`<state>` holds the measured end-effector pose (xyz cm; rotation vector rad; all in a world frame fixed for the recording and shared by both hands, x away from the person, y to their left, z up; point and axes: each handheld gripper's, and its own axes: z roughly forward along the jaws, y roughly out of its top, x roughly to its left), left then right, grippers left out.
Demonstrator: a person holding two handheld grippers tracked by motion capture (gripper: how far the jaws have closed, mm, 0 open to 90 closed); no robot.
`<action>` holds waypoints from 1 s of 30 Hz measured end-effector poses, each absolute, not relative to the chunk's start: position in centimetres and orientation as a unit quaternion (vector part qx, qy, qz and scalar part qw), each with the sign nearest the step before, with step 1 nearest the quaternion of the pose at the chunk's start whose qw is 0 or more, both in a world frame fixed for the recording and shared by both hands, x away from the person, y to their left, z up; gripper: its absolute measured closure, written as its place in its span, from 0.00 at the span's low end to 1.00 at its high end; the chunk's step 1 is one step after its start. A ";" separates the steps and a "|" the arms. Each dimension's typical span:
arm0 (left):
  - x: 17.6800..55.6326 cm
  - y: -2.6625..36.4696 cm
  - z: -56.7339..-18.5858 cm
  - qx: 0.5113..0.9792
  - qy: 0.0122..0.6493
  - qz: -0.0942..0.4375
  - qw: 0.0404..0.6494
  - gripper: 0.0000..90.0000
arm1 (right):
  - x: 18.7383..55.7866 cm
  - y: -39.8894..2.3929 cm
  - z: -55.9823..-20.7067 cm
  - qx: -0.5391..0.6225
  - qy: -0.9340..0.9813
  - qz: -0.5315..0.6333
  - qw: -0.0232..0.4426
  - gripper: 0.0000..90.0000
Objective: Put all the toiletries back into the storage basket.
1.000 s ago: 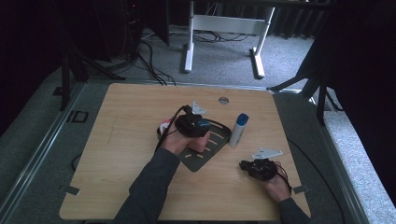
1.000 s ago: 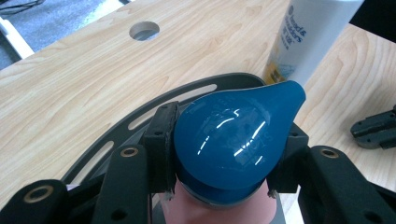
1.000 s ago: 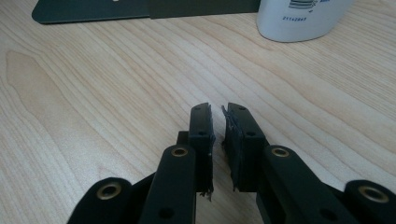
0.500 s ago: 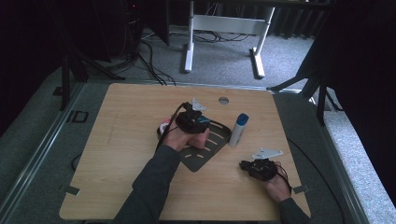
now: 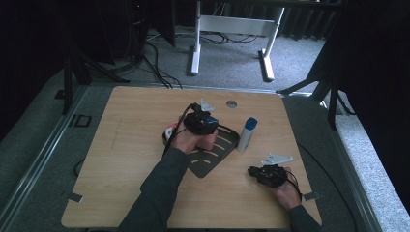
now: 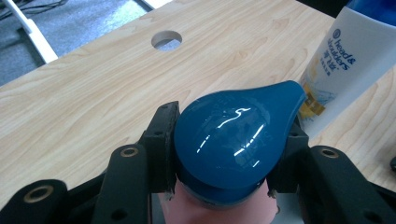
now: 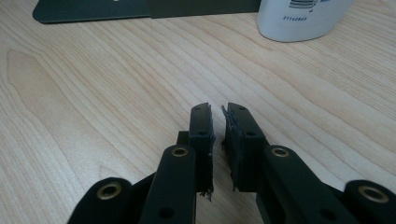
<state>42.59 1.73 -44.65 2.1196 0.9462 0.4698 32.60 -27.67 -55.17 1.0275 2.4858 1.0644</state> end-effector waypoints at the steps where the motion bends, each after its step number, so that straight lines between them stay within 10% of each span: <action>1: 42.6 1.7 -44.6 0.828 0.370 0.184 0.378 0.59 | 32.6 -27.7 -55.2 0.353 0.852 0.365 0.124 0.90; 30: 45.0 2.2 -45.0 0.813 0.408 0.201 0.365 0.59 | 32.6 -27.7 -55.2 0.351 0.853 0.366 0.123 0.90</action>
